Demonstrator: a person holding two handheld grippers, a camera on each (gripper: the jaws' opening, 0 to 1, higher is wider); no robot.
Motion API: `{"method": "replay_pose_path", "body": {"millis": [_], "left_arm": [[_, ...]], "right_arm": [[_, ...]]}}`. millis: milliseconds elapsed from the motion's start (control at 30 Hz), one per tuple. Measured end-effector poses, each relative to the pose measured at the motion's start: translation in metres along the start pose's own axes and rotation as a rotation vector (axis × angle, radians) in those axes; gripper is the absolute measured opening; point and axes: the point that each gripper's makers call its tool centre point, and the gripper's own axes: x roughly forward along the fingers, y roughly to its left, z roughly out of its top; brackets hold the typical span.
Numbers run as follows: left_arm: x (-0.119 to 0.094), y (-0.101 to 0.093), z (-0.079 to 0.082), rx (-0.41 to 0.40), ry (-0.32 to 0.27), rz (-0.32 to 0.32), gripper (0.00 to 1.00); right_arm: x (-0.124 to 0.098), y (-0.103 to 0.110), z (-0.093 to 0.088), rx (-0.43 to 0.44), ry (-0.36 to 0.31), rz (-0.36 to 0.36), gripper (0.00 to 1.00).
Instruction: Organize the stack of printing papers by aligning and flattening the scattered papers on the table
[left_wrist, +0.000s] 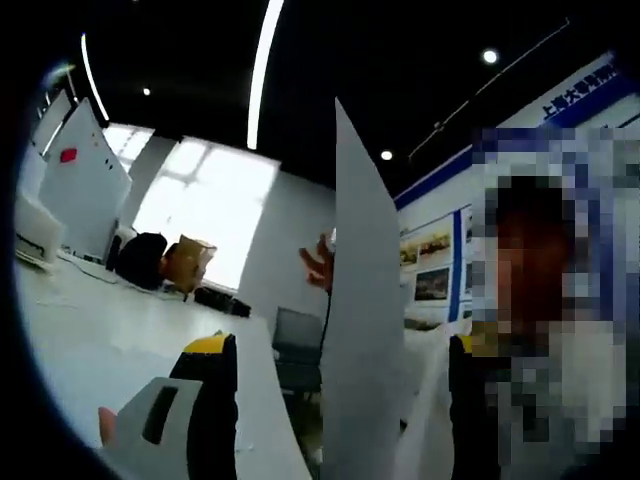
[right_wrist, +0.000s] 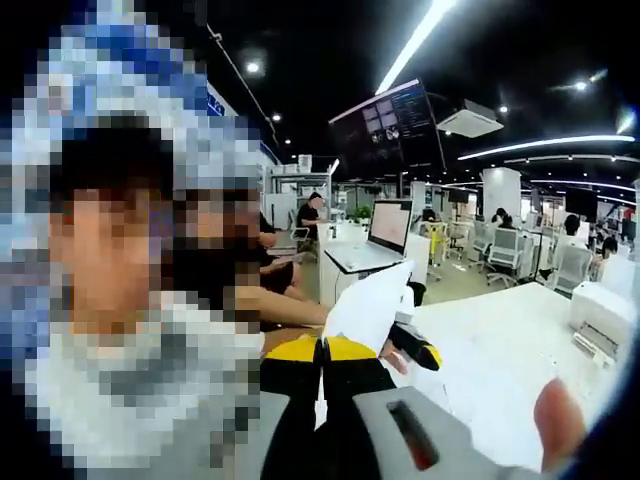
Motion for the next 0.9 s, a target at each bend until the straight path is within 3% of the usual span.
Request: {"method": "replay_pose_path", "body": {"millis": [433,900], "left_arm": [[-0.008,0.000,0.003,0.004,0.028,0.015,0.78],[-0.007,-0.013,0.013,0.025,0.060,0.017,0.72]], "right_arm": [[-0.001,-0.035,-0.023,0.122,0.051,-0.061,0.00],[-0.023,-0.092,-0.035,0.238,0.098,-0.184,0.00]]}}
